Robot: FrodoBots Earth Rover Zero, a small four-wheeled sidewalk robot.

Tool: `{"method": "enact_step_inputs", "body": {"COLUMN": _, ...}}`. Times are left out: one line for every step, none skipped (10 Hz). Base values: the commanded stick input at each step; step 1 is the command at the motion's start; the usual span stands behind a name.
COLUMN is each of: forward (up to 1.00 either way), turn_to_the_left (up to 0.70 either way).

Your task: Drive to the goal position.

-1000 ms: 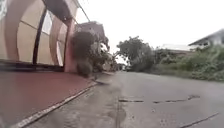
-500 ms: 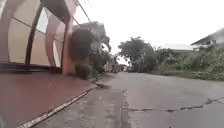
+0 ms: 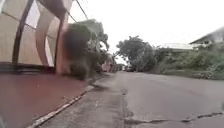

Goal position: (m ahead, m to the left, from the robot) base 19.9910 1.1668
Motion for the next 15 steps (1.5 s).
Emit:
{"method": "enact_step_inputs", "body": {"forward": 0.70, "turn_to_the_left": 0.00}}
{"method": "enact_step_inputs", "body": {"forward": 0.70, "turn_to_the_left": 0.00}}
{"method": "enact_step_inputs", "body": {"forward": 0.70, "turn_to_the_left": 0.00}}
{"method": "enact_step_inputs", "body": {"forward": 0.70, "turn_to_the_left": 0.00}}
{"method": "enact_step_inputs", "body": {"forward": 0.70, "turn_to_the_left": 0.00}}
{"method": "enact_step_inputs", "body": {"forward": 0.70, "turn_to_the_left": 0.00}}
{"method": "enact_step_inputs", "body": {"forward": 0.70, "turn_to_the_left": 0.00}}
{"method": "enact_step_inputs", "body": {"forward": 0.70, "turn_to_the_left": 0.00}}
{"method": "enact_step_inputs", "body": {"forward": 0.70, "turn_to_the_left": -0.01}}
{"method": "enact_step_inputs", "body": {"forward": 0.70, "turn_to_the_left": -0.12}}
{"method": "enact_step_inputs", "body": {"forward": 0.70, "turn_to_the_left": -0.25}}
{"method": "enact_step_inputs", "body": {"forward": 0.70, "turn_to_the_left": -0.26}}
{"method": "enact_step_inputs", "body": {"forward": 0.70, "turn_to_the_left": -0.26}}
{"method": "enact_step_inputs", "body": {"forward": 0.70, "turn_to_the_left": -0.10}}
{"method": "enact_step_inputs", "body": {"forward": 0.70, "turn_to_the_left": 0.00}}
